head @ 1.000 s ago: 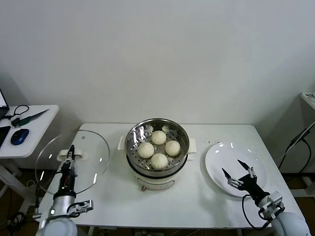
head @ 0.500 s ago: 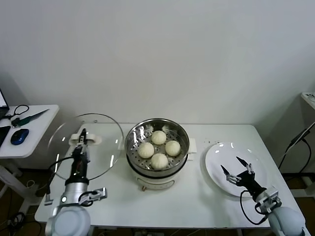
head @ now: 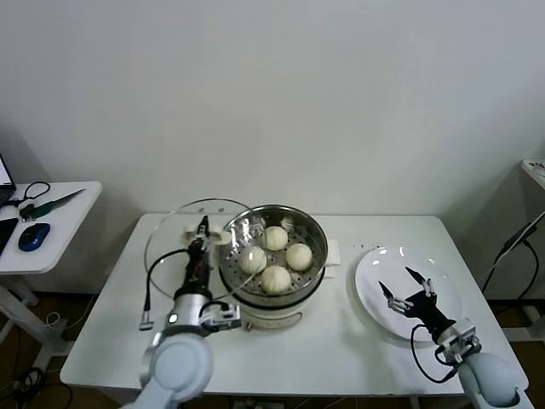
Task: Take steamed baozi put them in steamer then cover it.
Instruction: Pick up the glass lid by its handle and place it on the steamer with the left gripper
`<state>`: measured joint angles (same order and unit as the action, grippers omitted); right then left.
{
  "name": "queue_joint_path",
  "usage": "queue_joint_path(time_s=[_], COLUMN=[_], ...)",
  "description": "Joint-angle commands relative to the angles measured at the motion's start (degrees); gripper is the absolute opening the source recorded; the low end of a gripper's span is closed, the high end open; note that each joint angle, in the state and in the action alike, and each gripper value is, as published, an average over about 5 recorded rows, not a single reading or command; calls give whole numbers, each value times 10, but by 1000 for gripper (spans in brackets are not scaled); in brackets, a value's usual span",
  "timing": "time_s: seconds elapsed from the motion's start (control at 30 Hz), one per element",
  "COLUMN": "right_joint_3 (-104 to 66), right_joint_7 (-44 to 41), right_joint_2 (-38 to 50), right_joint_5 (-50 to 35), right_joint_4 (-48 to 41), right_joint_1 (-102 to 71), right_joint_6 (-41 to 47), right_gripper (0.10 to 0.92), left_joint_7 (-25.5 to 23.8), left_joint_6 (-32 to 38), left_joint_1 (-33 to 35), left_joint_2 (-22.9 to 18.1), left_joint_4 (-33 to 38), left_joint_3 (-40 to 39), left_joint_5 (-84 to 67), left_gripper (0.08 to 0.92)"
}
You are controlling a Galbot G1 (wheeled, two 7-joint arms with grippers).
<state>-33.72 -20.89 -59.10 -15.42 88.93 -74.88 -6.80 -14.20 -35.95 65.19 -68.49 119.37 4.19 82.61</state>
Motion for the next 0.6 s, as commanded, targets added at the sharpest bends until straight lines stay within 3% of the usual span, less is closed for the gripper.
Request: queue_joint_path(time_s=[0.03, 0.4, 0.6], right_joint_3=[-4, -16, -26], right_joint_7=[0, -4, -6], right_joint_2=[-1, -4, -3], right_joint_5=[4, 5, 5], right_joint_4=[-1, 2, 2], right_joint_1=[3, -12, -20], right_joint_6=[-1, -3, -6], right_gripper=[823, 823, 823], left_joint_7=[-75, -29, -22], left_joint_6=[-40, -27, -24], left_joint_1=[-93, -107, -113], left_joint_2=[-88, -163, -180], left_joint_4=[-68, -153, -168], left_joint_3=[-98, -97, -110], left_joint_5=[37, 53, 64], left_gripper=[142, 142, 142])
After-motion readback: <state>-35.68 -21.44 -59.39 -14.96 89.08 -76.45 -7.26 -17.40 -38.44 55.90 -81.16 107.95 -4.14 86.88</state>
